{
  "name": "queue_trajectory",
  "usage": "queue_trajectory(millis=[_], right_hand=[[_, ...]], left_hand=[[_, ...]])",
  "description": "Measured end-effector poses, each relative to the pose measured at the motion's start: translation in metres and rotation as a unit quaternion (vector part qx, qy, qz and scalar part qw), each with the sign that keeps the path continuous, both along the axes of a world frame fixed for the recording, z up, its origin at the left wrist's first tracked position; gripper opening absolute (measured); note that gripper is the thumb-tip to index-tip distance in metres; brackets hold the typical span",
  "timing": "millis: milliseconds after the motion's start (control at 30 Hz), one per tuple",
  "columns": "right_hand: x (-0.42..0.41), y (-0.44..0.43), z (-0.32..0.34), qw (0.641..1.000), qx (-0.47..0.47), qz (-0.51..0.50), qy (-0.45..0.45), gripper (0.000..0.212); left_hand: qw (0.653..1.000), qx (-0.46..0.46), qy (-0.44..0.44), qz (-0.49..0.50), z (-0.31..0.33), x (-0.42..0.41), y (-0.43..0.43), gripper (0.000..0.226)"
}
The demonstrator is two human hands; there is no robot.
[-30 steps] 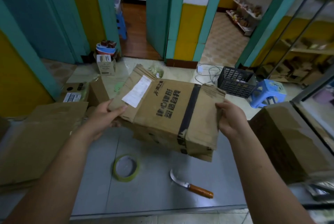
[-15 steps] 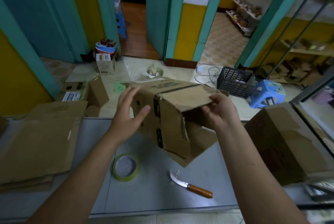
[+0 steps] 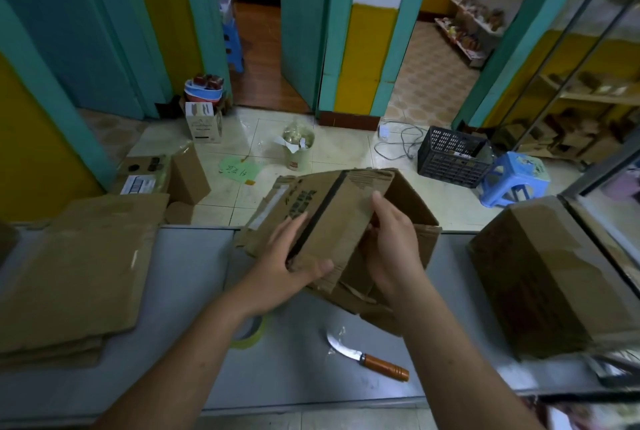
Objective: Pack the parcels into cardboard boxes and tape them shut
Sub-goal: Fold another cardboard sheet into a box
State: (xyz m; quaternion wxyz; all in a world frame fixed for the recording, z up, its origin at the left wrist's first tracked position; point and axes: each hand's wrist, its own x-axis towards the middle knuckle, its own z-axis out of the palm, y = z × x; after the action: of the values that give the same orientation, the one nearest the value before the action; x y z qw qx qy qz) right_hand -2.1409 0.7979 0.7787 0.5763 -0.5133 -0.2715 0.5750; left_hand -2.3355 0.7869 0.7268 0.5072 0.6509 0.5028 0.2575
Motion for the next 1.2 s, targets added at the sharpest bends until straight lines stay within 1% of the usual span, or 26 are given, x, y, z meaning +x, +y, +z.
queue_trajectory(millis=[67,133,200,267,333,400,467,500,533,567,633,667,700,733,767,833,867,933,967,1100,1200], right_hand=[[-0.005,-0.003,0.002,0.999,0.027,-0.004,-0.045,0.029],[-0.01,-0.006,0.012,0.99,0.089,0.005,-0.106,0.027],[-0.014,-0.008,0.025,0.971,0.157,0.033,-0.177,0.027],[-0.018,-0.009,0.033,0.949,0.213,0.061,-0.225,0.027],[-0.024,-0.009,0.039,0.931,0.248,0.112,-0.243,0.029],[-0.034,-0.011,0.041,0.912,0.27,0.193,-0.238,0.036],[-0.041,-0.011,0.036,0.895,0.276,0.254,-0.24,0.042],[-0.042,-0.011,0.031,0.894,0.269,0.259,-0.249,0.042],[-0.039,-0.009,0.023,0.892,0.263,0.238,-0.279,0.04],[-0.033,-0.008,0.014,0.884,0.267,0.189,-0.334,0.036],[-0.01,-0.004,-0.006,0.839,0.285,0.083,-0.457,0.028],[0.004,-0.003,-0.014,0.821,0.279,0.043,-0.496,0.025],[0.017,-0.001,-0.023,0.813,0.258,0.008,-0.522,0.023],[0.029,0.001,-0.03,0.812,0.226,-0.022,-0.537,0.022],[0.038,0.003,-0.037,0.819,0.182,-0.036,-0.543,0.027],[0.046,0.005,-0.049,0.848,0.1,-0.013,-0.52,0.05],[0.045,0.006,-0.054,0.861,0.081,0.002,-0.502,0.06],[0.041,0.006,-0.062,0.867,0.083,0.008,-0.491,0.074],[0.039,0.007,-0.064,0.867,0.092,0.011,-0.49,0.075],[0.031,0.004,-0.061,0.893,0.1,0.071,-0.433,0.069],[0.018,0.001,-0.059,0.871,0.15,0.106,-0.456,0.065]], left_hand=[[1.0,-0.002,-0.001,0.007,0.005,0.002,-0.003,0.127],[1.0,0.001,0.01,0.008,0.017,0.004,-0.004,0.141],[0.999,0.01,0.048,0.013,0.029,0.004,-0.003,0.153],[0.998,0.022,0.065,0.016,0.038,0.005,-0.005,0.153],[0.998,0.057,0.026,0.026,0.046,0.01,-0.011,0.137],[0.99,0.121,-0.029,0.068,0.053,0.014,-0.016,0.117],[0.979,0.17,-0.033,0.111,0.052,0.01,-0.013,0.1],[0.977,0.17,-0.026,0.123,0.05,0.004,-0.009,0.094],[0.978,0.16,-0.013,0.135,0.046,-0.004,-0.005,0.086],[0.978,0.144,-0.001,0.149,0.044,-0.014,0.0,0.077],[0.978,0.117,0.012,0.171,0.044,-0.033,0.004,0.066],[0.977,0.114,0.014,0.178,0.047,-0.041,0.003,0.064],[0.975,0.118,0.014,0.188,0.05,-0.048,0.001,0.062],[0.973,0.124,0.012,0.196,0.051,-0.054,0.0,0.06],[0.971,0.129,0.007,0.202,0.05,-0.058,-0.001,0.059],[0.97,0.129,-0.005,0.207,0.045,-0.063,-0.004,0.057],[0.969,0.124,-0.006,0.212,0.041,-0.063,-0.006,0.056],[0.966,0.113,-0.006,0.23,0.036,-0.061,-0.01,0.055],[0.963,0.112,-0.005,0.243,0.032,-0.06,-0.013,0.055],[0.95,0.133,-0.015,0.282,0.019,-0.062,-0.022,0.063],[0.943,0.135,-0.017,0.303,0.01,-0.069,-0.027,0.067]])
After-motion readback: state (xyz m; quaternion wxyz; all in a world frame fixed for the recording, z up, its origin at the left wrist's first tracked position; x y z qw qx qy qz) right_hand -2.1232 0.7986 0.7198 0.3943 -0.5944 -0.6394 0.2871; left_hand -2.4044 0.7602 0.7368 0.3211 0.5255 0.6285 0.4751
